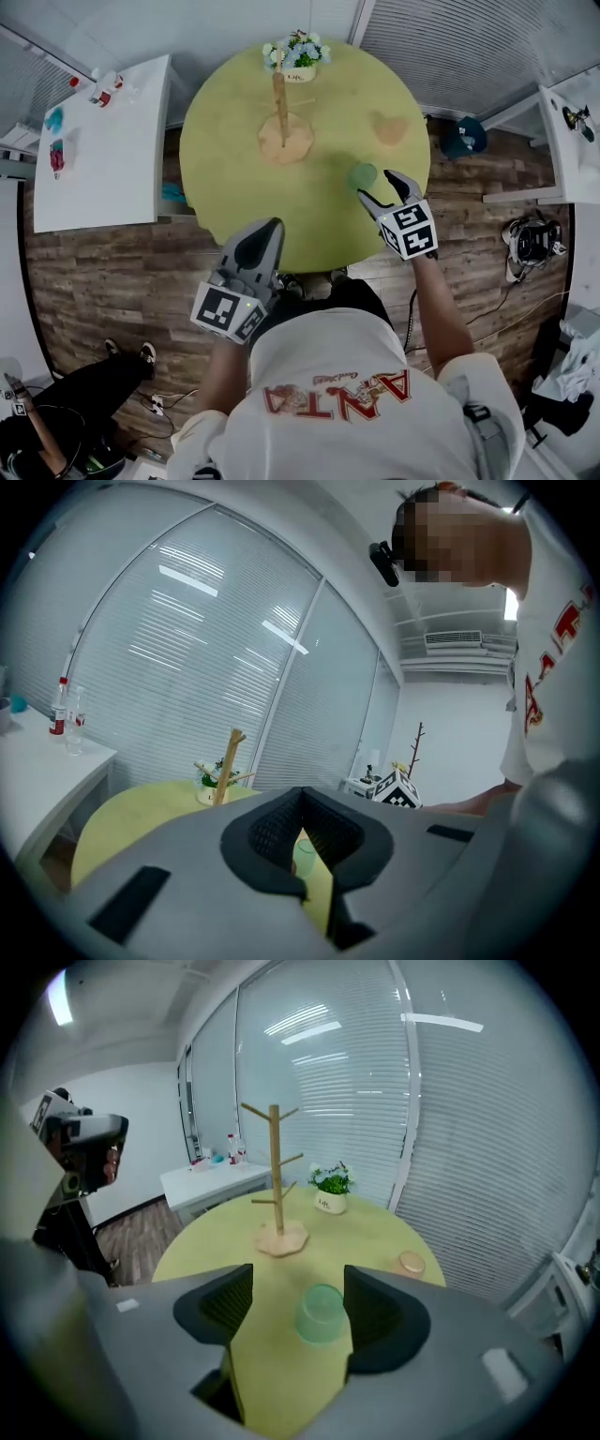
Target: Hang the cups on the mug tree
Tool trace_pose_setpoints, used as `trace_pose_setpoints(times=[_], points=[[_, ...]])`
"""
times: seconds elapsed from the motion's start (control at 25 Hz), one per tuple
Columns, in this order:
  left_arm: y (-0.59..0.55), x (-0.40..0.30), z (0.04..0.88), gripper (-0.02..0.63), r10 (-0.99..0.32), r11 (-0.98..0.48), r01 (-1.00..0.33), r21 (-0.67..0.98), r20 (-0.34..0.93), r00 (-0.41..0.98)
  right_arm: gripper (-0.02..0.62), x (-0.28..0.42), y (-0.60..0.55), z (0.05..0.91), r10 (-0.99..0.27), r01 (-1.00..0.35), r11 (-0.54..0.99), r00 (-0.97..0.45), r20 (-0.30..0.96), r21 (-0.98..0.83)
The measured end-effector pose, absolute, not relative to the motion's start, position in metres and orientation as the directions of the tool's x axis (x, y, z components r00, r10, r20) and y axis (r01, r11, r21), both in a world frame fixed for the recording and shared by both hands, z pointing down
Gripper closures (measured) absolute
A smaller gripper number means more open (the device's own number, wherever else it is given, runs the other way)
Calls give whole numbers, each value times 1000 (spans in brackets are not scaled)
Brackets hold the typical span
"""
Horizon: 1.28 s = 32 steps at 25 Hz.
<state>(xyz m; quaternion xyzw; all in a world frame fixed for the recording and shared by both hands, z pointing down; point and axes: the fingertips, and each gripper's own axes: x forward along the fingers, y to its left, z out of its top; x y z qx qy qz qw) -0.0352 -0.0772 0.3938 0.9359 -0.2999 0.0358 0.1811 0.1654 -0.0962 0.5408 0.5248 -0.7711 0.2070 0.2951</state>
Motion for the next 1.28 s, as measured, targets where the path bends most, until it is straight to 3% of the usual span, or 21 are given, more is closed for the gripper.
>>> trace_pose_setpoints(times=[0.6, 0.68, 0.92, 1.28], points=[[-83, -30, 416, 597, -592, -691, -637, 341, 237, 770, 284, 187, -131, 652, -444, -891, 454, -241, 863, -16], [-84, -32, 416, 597, -590, -694, -635, 341, 237, 772, 333, 191, -131, 655, -454, -900, 435, -224, 862, -5], [-87, -47, 418, 597, -593, -690, -638, 342, 240, 769, 336, 179, -133, 639, -530, -892, 449, -212, 821, 59], [-89, -65, 415, 597, -595, -691, -633, 347, 222, 772, 336, 98, -154, 524, -746, -831, 517, -319, 585, 206]])
